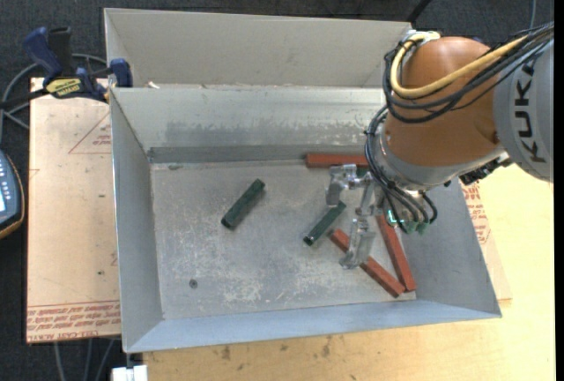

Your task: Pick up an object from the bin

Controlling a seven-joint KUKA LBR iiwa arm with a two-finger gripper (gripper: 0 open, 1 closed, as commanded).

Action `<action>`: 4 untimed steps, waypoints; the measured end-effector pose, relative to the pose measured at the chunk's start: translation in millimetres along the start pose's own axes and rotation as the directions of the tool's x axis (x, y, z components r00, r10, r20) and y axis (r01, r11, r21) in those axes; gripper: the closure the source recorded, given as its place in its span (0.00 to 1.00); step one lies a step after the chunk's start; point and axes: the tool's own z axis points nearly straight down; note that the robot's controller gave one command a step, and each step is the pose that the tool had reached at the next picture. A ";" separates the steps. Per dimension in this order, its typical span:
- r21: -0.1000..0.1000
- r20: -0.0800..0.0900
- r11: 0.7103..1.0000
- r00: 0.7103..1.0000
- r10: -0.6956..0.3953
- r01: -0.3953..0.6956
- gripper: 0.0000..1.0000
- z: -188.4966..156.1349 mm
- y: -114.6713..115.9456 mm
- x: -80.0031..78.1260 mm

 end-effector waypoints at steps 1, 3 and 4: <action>0.001 0.002 0.992 0.992 0.123 -0.123 0.00 132.5 -92.3 -38.8; -0.002 0.007 0.993 0.993 0.119 -0.119 1.00 168.2 -118.5 -25.3; 0.008 0.014 0.887 0.886 -0.463 0.463 1.00 11.0 -114.8 -38.6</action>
Offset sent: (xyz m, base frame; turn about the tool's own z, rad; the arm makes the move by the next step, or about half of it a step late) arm 0.0389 -0.0894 -0.1278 0.1161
